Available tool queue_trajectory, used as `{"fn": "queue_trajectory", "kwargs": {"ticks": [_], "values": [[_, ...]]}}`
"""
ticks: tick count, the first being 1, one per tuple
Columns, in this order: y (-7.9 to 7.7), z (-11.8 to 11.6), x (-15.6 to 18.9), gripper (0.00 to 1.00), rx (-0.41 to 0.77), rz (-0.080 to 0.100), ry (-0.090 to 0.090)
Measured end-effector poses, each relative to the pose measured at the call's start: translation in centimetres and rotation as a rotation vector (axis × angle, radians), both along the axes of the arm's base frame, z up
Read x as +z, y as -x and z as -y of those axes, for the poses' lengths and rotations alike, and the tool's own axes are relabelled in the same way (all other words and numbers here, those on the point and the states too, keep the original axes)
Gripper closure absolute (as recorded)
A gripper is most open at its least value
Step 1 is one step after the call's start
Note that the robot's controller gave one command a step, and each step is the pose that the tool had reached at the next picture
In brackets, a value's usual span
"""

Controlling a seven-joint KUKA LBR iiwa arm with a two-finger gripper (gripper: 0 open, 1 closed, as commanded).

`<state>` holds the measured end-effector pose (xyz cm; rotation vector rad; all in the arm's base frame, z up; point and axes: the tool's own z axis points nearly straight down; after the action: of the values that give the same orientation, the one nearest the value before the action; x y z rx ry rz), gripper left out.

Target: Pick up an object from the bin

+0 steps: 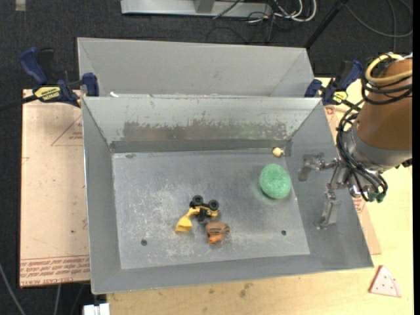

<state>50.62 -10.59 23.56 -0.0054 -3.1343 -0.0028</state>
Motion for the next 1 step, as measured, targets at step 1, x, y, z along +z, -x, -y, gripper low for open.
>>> {"fn": "queue_trajectory", "kwargs": {"ticks": [1], "values": [[-0.16, -0.05, 0.42, 0.0, 0.003, 0.009, 0.002]]}}
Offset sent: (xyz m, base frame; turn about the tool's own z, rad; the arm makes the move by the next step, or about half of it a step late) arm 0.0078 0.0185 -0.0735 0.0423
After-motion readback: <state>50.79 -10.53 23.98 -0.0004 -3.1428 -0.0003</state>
